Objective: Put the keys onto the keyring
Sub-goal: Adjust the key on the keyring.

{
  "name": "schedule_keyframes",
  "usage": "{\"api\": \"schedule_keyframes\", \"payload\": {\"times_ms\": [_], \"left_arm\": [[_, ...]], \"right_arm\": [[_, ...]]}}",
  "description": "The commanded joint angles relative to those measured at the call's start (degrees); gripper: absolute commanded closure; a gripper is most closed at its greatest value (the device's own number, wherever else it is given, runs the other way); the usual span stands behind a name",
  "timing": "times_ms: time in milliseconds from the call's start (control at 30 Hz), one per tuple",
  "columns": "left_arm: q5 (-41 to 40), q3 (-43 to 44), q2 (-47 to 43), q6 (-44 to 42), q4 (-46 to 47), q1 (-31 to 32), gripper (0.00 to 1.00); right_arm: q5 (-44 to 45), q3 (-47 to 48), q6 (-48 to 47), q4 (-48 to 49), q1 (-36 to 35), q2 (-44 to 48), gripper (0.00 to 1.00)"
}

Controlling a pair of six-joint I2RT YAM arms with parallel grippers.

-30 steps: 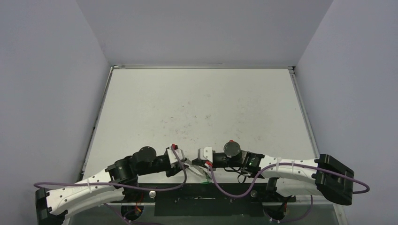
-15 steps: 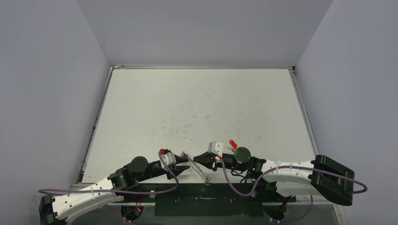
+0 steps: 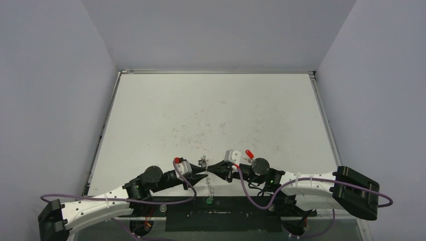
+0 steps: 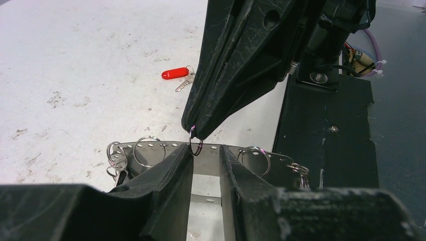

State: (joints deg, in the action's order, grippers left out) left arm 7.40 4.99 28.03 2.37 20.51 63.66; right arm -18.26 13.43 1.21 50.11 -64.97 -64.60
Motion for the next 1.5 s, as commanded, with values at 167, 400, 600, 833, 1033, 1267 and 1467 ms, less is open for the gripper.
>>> {"api": "schedule_keyframes", "payload": {"times_ms": [167,400,600,833,1033,1267,1467], "left_arm": [[-2.9,-0.09,-0.62,-0.35,6.3,0.15,0.9],[-2.83,0.06,-0.32,-0.84,6.29,0.16,0.95],[-3.13,0.32,1.14,-1.15,7.31,0.15,0.86],[-2.75,0.58,2.38,-1.21,8.34,0.15,1.0],[-3.81,0.56,0.84,-0.45,6.09,0.15,1.0],[-4.84,1.88,-1.68,-0.17,-1.28,0.15,1.0],[-4.98,2.46,-2.89,0.37,-4.67,0.15,1.0]], "right_arm": [[-1.05,0.8,0.94,5.85,-0.63,0.45,1.0],[-1.93,0.89,1.32,6.34,-0.71,-0.5,1.0],[-2.61,1.07,1.69,6.75,-0.75,-1.18,1.0],[-2.75,1.18,1.69,6.67,-0.9,-1.56,1.0],[-2.39,0.93,2.13,6.75,-0.92,-1.21,0.99],[2.56,2.11,3.37,0.59,0.57,5.49,0.24],[6.73,7.0,11.18,-15.86,7.89,13.66,0.02]]}}
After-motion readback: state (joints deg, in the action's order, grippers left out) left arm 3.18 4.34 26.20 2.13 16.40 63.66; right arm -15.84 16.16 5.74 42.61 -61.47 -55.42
